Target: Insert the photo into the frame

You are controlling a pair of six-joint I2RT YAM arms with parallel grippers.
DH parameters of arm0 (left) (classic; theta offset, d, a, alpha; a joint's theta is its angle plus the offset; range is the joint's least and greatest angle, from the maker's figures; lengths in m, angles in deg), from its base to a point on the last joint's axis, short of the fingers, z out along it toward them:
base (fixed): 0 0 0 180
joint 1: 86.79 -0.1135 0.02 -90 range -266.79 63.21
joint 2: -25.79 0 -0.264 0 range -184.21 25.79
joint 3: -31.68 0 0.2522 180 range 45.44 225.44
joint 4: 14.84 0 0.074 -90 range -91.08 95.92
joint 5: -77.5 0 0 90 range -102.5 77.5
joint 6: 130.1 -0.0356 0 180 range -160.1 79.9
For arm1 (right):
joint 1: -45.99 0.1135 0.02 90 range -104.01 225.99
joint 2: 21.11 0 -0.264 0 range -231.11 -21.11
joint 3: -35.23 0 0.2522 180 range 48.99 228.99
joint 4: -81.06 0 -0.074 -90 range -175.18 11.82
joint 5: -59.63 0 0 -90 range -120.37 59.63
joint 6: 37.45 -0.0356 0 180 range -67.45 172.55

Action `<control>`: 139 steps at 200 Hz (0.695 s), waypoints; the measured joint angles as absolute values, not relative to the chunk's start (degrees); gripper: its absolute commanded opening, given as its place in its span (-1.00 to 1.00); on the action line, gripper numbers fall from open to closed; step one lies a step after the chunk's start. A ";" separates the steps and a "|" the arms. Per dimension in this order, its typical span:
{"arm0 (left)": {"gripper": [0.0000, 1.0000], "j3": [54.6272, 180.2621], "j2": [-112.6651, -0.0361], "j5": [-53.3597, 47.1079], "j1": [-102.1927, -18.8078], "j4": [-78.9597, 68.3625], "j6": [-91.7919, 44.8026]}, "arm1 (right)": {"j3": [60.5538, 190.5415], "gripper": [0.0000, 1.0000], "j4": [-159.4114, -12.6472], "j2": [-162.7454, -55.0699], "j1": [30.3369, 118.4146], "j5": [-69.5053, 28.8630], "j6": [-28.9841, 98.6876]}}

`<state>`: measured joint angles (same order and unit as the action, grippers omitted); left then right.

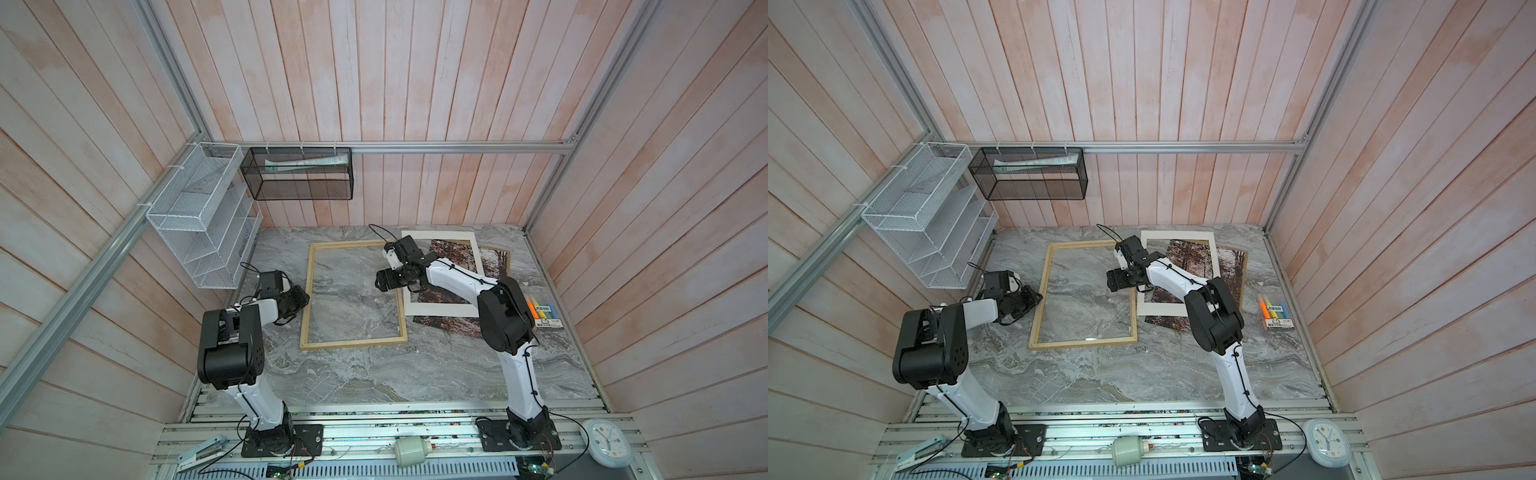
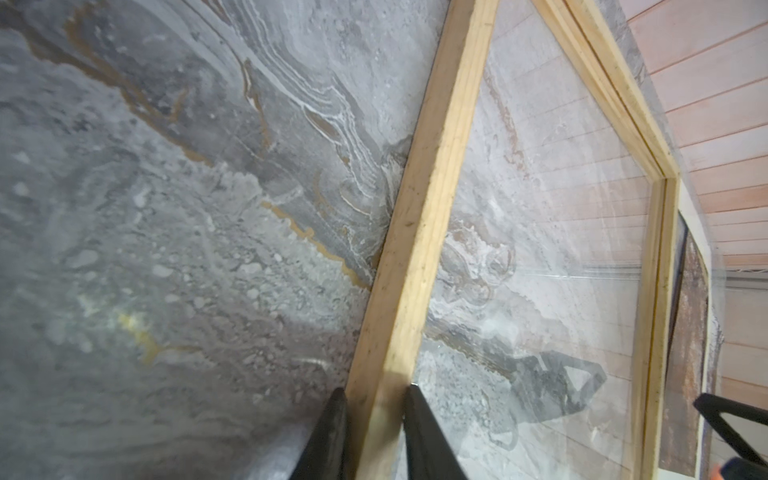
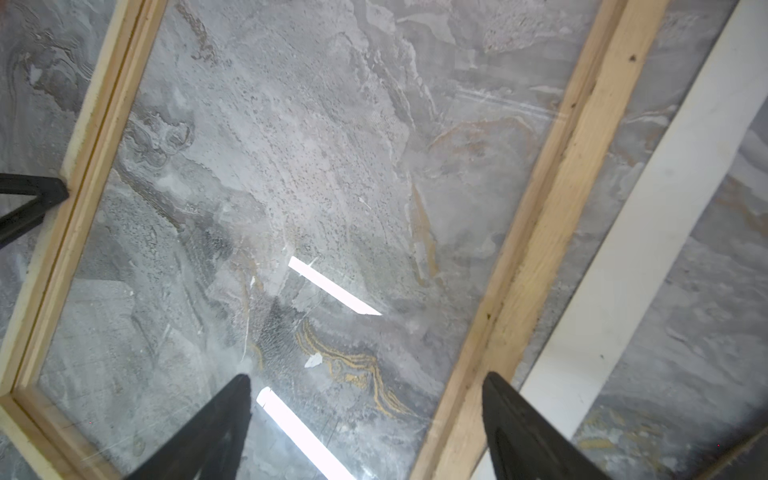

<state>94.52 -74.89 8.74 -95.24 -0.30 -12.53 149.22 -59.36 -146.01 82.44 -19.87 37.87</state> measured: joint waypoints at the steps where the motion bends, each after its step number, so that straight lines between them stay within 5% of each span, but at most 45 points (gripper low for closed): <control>1: -0.42 94.52 -74.89 8.74 -95.24 -0.26 -12.51 | 149.22 0.75 -59.40 -145.99 82.44 -19.87 37.87; 139: -0.47 94.57 -74.11 7.97 -94.89 1.07 -13.08 | 144.63 0.63 -61.19 -145.18 81.06 -21.25 38.03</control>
<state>94.57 -74.11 7.97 -94.89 1.07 -13.08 144.63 -61.19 -145.18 81.06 -21.25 38.03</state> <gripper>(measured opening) 0.250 0.823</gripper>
